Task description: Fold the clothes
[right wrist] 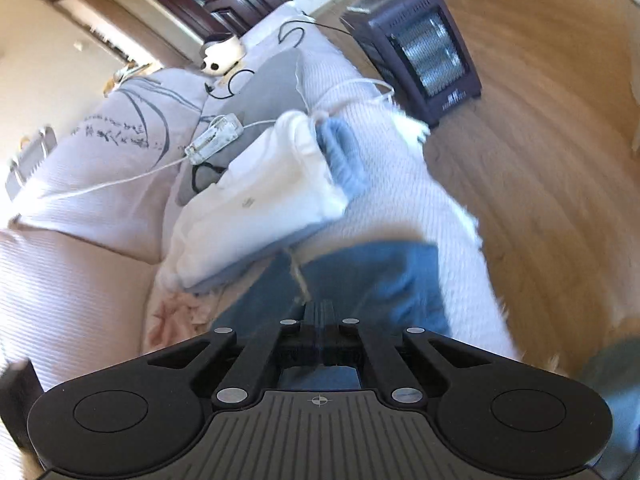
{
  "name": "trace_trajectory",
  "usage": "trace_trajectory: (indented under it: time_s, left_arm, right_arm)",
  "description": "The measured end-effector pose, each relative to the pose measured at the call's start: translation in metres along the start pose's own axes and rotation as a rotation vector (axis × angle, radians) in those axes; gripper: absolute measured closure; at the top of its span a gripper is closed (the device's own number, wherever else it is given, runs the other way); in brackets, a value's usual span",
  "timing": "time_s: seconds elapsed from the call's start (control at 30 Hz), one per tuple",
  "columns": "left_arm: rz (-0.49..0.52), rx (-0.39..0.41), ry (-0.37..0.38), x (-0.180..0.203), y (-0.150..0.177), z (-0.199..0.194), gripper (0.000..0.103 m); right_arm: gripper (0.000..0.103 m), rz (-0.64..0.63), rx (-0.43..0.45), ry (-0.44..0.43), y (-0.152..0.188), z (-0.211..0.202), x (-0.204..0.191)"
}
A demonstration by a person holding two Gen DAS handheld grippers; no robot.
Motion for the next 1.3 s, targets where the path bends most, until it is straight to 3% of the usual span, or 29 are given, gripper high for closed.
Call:
trace_trajectory:
  time_s: [0.07,0.1,0.13,0.2,0.27,0.4,0.47,0.5,0.53,0.63,0.8,0.93,1.07,1.1,1.17,1.23,1.3]
  left_arm:
    - [0.001,-0.022,0.003,-0.003,-0.005,0.009,0.095]
    - [0.004,-0.029,0.004,-0.003,-0.007,0.013,0.095]
    - [0.008,-0.035,0.005,-0.004,-0.008,0.017,0.095]
    - [0.005,-0.044,0.009,-0.005,-0.011,0.022,0.095]
    - [0.005,-0.049,0.007,-0.005,-0.014,0.026,0.095]
    - [-0.001,-0.058,0.011,-0.006,-0.015,0.026,0.095]
    - [-0.002,-0.066,0.015,-0.006,-0.015,0.026,0.095]
    - [-0.003,-0.07,0.017,-0.006,-0.015,0.025,0.095]
    - [-0.003,-0.073,0.019,-0.005,-0.015,0.024,0.095]
    - [-0.008,-0.06,0.008,-0.009,-0.016,0.018,0.095]
    - [-0.034,-0.021,-0.012,-0.022,-0.029,0.018,0.095]
    - [-0.041,0.0,-0.056,-0.025,-0.047,0.038,0.093]
    - [-0.089,-0.078,-0.138,-0.037,-0.047,0.077,0.073]
    - [-0.098,-0.095,-0.159,-0.041,-0.044,0.084,0.072]
    - [-0.096,-0.12,-0.198,-0.048,-0.037,0.087,0.067]
    - [-0.08,-0.138,-0.258,-0.056,-0.03,0.082,0.058]
    - [-0.07,-0.165,-0.326,-0.07,-0.022,0.073,0.057]
  right_arm:
    - [0.091,-0.138,-0.039,0.019,0.001,0.0,-0.007]
    - [0.079,-0.211,-0.07,0.04,0.006,0.001,-0.008]
    - [0.053,-0.284,-0.102,0.061,0.01,0.001,-0.01]
    - [0.02,-0.427,-0.163,0.101,0.018,0.003,-0.013]
    - [0.02,-0.529,-0.197,0.129,0.025,0.011,-0.006]
    - [0.026,-0.449,-0.269,0.051,0.031,0.042,0.022]
    - [0.044,-0.414,-0.287,0.051,0.036,0.051,0.028]
    - [0.073,-0.393,-0.288,0.055,0.037,0.054,0.03]
    - [0.083,-0.372,-0.289,0.06,0.039,0.057,0.032]
    - [0.083,-0.34,-0.27,0.051,0.039,0.057,0.031]
    - [0.083,-0.373,-0.123,0.013,0.015,0.026,0.004]
    - [0.083,-0.416,-0.055,0.057,-0.004,0.041,0.0]
    - [0.078,-0.415,-0.059,0.126,-0.01,0.081,0.014]
    - [0.078,-0.4,-0.055,0.145,-0.01,0.088,0.019]
    - [0.066,-0.39,-0.054,0.19,-0.01,0.094,0.027]
    - [0.044,-0.381,-0.053,0.233,-0.011,0.099,0.034]
    - [0.042,-0.391,-0.032,0.239,-0.012,0.088,0.03]
Point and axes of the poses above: each gripper's, at about its wrist camera, not at the fingertips, and z roughly the way its jaws point, x to its right, y to its underside, the point moved 4 cm from there along z, roughly the way its jaws point, and after that the axes turned 13 degrees about -y, right-handed, at the moved point
